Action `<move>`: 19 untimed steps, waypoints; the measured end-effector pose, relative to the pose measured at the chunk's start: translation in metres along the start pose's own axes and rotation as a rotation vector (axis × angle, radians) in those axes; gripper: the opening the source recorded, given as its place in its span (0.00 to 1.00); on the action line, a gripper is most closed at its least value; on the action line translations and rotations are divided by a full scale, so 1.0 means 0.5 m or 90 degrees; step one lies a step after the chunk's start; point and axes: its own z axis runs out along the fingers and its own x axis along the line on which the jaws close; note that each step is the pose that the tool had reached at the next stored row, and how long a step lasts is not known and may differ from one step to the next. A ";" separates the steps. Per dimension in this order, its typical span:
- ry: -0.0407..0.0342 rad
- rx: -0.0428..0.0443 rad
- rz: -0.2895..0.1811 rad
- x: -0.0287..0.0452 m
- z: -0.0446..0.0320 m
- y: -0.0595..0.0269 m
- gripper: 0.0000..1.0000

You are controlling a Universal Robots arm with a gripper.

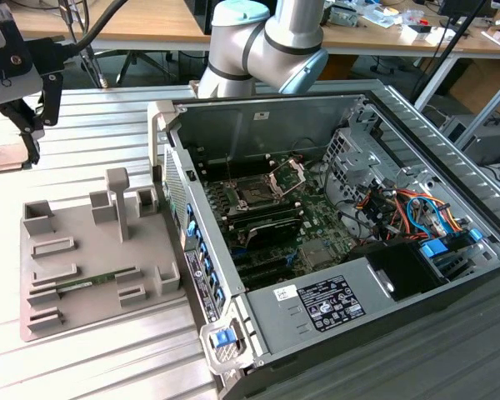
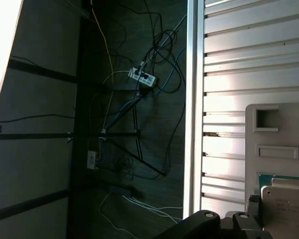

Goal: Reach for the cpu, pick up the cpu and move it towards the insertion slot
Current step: 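Pick up the cpu and move it towards the insertion slot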

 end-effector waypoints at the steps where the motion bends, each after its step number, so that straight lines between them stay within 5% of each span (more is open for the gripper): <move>1: -0.0001 -0.0001 0.000 -0.001 0.000 0.000 0.55; 19: -0.0002 -0.0001 0.000 -0.036 0.000 -0.003 0.55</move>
